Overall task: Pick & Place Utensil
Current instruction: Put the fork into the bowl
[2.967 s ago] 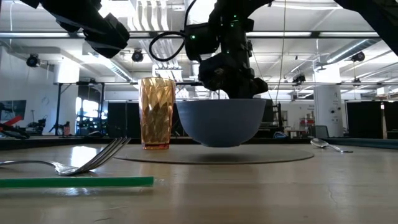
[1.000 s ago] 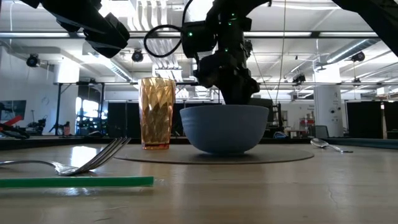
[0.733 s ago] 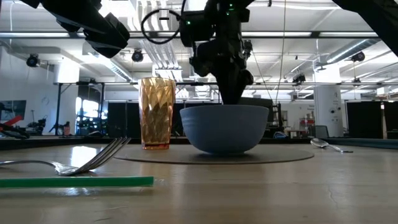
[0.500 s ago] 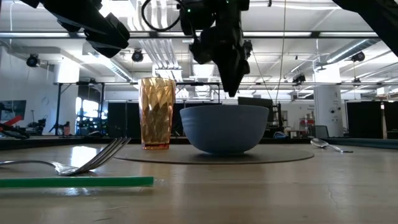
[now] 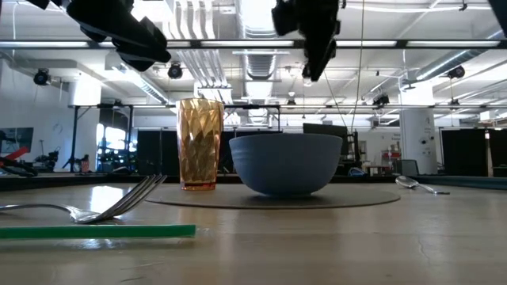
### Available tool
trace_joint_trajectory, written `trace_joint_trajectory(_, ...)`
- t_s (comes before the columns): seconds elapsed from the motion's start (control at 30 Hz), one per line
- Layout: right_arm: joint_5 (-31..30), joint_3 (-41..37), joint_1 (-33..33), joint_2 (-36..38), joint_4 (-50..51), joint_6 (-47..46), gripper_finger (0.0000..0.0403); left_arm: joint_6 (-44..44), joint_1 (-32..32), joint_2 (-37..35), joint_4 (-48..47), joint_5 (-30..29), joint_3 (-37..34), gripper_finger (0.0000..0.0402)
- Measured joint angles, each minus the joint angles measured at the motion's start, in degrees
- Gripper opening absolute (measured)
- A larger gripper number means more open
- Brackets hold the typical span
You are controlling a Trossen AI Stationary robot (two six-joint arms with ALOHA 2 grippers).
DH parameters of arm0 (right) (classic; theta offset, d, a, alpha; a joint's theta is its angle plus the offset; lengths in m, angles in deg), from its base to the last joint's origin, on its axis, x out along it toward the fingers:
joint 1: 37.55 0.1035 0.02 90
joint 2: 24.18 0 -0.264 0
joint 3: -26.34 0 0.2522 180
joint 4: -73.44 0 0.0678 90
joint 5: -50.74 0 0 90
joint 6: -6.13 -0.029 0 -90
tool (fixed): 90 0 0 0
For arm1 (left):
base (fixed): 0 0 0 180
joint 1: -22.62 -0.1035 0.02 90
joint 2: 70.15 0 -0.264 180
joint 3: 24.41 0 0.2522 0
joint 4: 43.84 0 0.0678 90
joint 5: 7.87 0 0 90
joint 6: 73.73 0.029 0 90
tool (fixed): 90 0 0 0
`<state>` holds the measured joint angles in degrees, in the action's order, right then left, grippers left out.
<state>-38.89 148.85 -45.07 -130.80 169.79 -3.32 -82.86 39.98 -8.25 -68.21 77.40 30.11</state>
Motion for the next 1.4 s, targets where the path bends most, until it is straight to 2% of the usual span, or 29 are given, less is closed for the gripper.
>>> trace_joint_trajectory(0.2, -3.55, -10.43, 2.14, 11.96, -9.81, -3.04, 0.0171, -0.02, 0.00, 0.00, 0.09, -0.39, 0.00, 0.0151)
trace_joint_trajectory(0.43, -3.79, -24.78, 5.11, 24.57, -22.41, -6.92, 0.0164, -1.05, 0.00, 0.00, 0.27, -0.42, 0.00, 0.0151)
trace_joint_trajectory(0.7, -4.27, -40.36, 7.17, 34.94, -34.83, -11.96, 0.0152, -1.44, 0.00, 0.01, 0.41, -0.46, 0.00, 0.0151)
trace_joint_trajectory(0.83, -6.60, -46.85, 7.16, 38.67, -39.61, -15.23, 0.0147, -2.17, 0.00, 0.01, 0.42, -0.49, 0.00, 0.0151)
trace_joint_trajectory(1.07, -12.72, -53.68, 7.14, 43.43, -40.08, -20.91, 0.0138, -2.21, 0.00, 0.01, 0.39, -0.50, 0.00, 0.0151)
trace_joint_trajectory(1.4, -18.82, -57.10, 7.14, 45.88, -40.21, -23.97, 0.0127, -0.55, -0.02, 0.01, 0.52, -0.49, 0.00, 0.0151)
